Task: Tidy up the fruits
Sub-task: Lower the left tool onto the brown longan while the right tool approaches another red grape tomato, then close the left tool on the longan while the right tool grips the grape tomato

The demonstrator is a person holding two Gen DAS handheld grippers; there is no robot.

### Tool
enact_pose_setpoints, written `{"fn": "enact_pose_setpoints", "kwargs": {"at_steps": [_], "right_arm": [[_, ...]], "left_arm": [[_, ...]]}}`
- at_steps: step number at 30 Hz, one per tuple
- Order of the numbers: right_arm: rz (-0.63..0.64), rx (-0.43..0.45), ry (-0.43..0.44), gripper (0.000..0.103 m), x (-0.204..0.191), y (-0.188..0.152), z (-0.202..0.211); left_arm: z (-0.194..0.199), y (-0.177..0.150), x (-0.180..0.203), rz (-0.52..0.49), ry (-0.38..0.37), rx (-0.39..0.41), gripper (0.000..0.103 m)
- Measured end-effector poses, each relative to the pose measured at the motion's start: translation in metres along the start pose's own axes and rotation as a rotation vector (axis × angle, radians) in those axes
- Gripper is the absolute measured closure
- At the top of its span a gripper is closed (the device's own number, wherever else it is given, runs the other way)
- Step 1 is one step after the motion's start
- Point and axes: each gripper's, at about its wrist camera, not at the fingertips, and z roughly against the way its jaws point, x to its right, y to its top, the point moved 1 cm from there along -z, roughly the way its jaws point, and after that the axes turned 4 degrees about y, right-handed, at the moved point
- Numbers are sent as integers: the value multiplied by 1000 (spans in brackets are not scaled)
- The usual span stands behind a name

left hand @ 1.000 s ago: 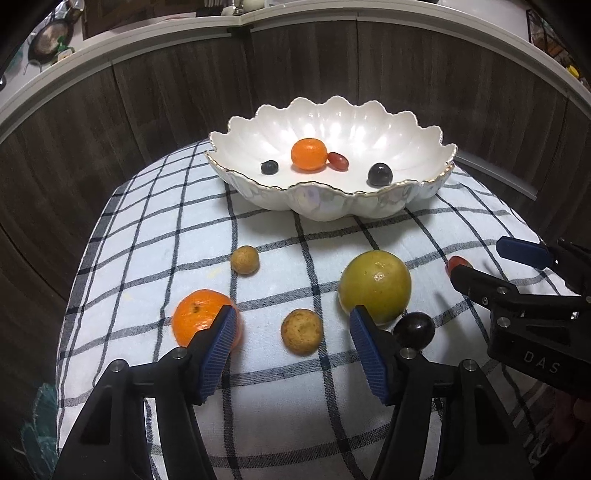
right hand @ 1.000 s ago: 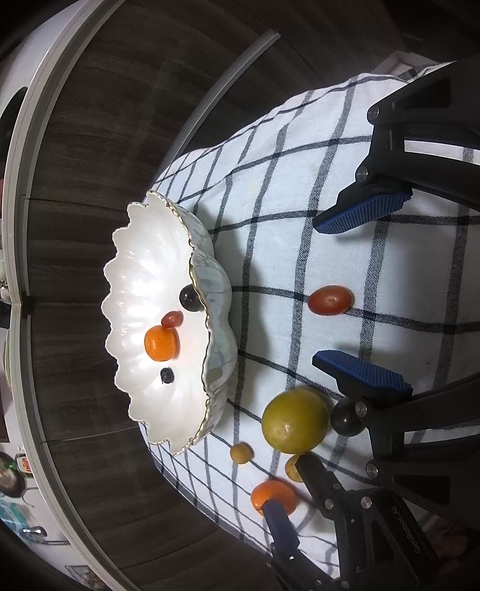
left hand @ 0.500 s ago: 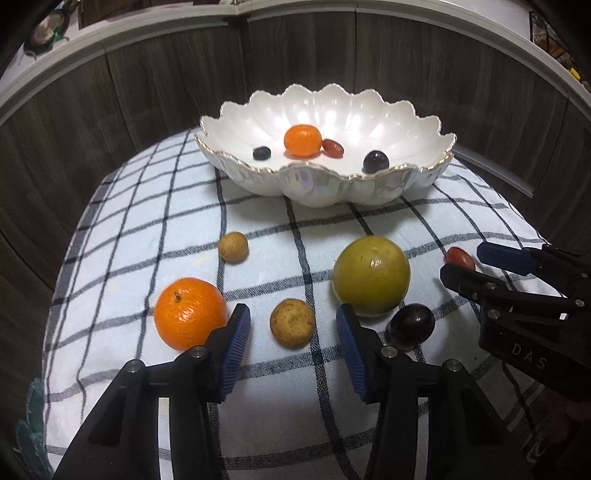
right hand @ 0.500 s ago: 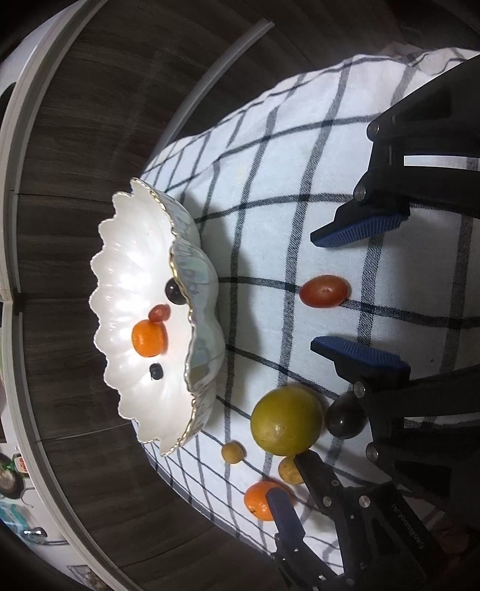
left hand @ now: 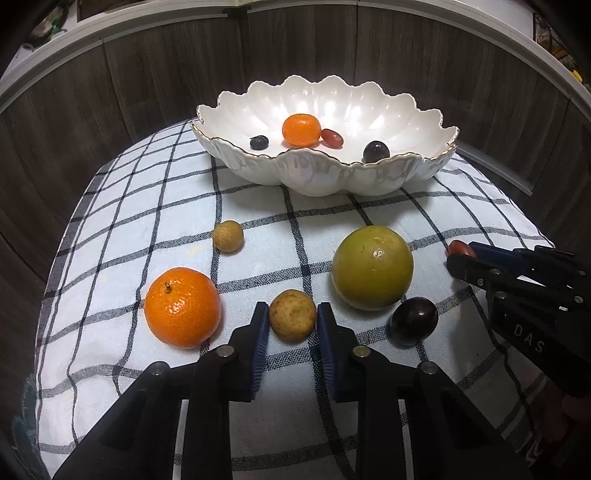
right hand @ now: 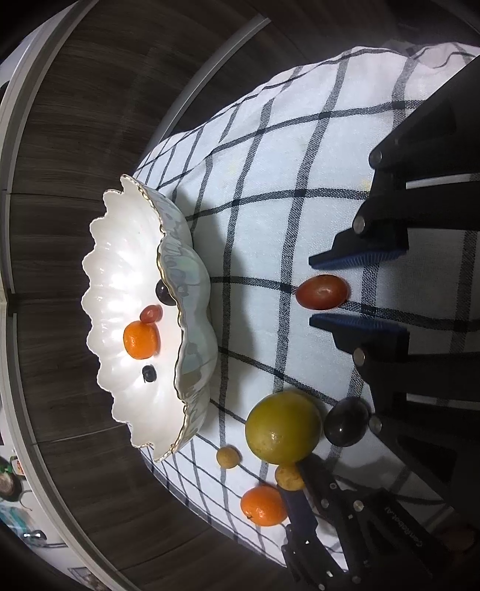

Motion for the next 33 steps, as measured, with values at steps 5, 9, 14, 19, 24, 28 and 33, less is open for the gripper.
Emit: {"fn": "enact_pose_setpoints", "kwargs": {"at_steps": [5,9,14,19,24,28,33], "right_arm": [[1,0,0,83,0,0,0],[-1,2,-2,83,0,0,1],[-1,8,-4,83,0,2,4],[1,19,-4,83,-1,3,8],[3,34,-5,83,-2,6,15],[6,46,-5,83,-3,9,20],[10,66,-7,83,-4,15,28]], "left_arm": [[1,1,0,-3,1,0,77],[3,2,0,-4,2,5,77],[6,3,0,-3,6,13,77],[10,4,-1,-2,9,21,77],[16,8,-2,0,13,31,77],[23,13,-4,7,14,43,77],[30,19,-6,13,23,57,77]]}}
